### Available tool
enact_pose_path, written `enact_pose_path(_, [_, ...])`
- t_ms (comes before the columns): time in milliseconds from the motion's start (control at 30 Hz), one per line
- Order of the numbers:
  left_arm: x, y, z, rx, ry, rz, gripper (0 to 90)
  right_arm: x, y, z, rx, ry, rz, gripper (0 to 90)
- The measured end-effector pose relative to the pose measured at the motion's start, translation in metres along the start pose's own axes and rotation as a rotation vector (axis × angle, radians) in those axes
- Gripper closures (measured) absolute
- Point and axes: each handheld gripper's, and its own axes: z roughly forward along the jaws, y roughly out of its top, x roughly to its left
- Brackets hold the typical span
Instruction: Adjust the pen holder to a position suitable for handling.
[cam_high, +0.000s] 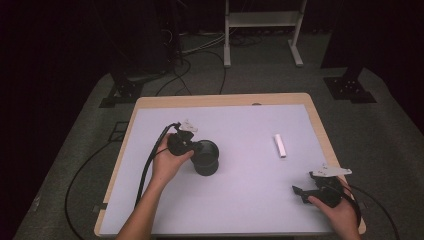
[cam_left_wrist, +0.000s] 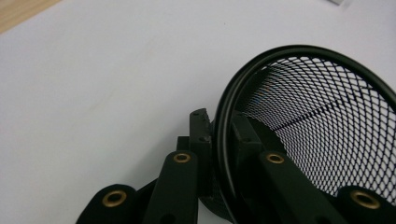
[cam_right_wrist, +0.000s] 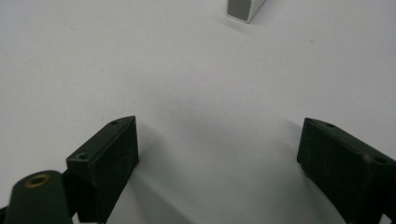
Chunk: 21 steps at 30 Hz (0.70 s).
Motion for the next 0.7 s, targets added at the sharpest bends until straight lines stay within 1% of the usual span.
enact_pose_path(33, [-0.001,0.001,-0.002,-0.009,0.001,0.002,82.4,0.000,0.000,0.000,0.000,0.000,0.000,11.5])
enact_pose_path(200, [-0.004,0.001,-0.004,-0.009,-0.003,0.009,82.4,0.000,0.000,0.000,0.000,0.000,0.000,11.6])
enact_pose_path(267, [-0.006,0.002,-0.006,-0.004,-0.013,0.010,82.4,0.000,0.000,0.000,0.002,0.000,-0.001,11.6])
enact_pose_path(300, [-0.008,0.002,-0.007,-0.004,-0.025,0.012,82.5,0.000,0.000,0.000,0.001,0.000,-0.001,11.6])
enact_pose_path(333, [-0.008,0.002,-0.007,-0.004,-0.025,0.012,82.5,0.000,0.000,0.000,0.001,0.000,-0.001,11.6])
enact_pose_path(367, [-0.012,0.003,-0.008,-0.004,-0.032,0.020,82.5,0.000,0.000,0.000,0.001,0.000,0.000,11.6])
enact_pose_path(400, [-0.012,0.003,-0.008,-0.004,-0.032,0.020,82.5,0.000,0.000,0.000,0.001,0.000,0.000,11.6])
enact_pose_path(500, [-0.018,0.004,-0.011,-0.007,-0.048,0.029,82.5,0.000,0.000,0.000,0.001,0.000,-0.001,11.6])
enact_pose_path(567, [-0.024,0.005,-0.012,0.001,-0.068,0.047,82.5,0.000,0.000,0.000,0.001,0.000,0.000,11.6])
enact_pose_path(600, [-0.024,0.005,-0.012,0.001,-0.068,0.047,82.5,0.000,0.000,0.000,0.001,0.000,0.000,11.6])
enact_pose_path(700, [-0.031,0.006,-0.012,0.016,-0.080,0.062,82.5,0.000,0.000,0.000,0.000,-0.001,-0.001,11.6])
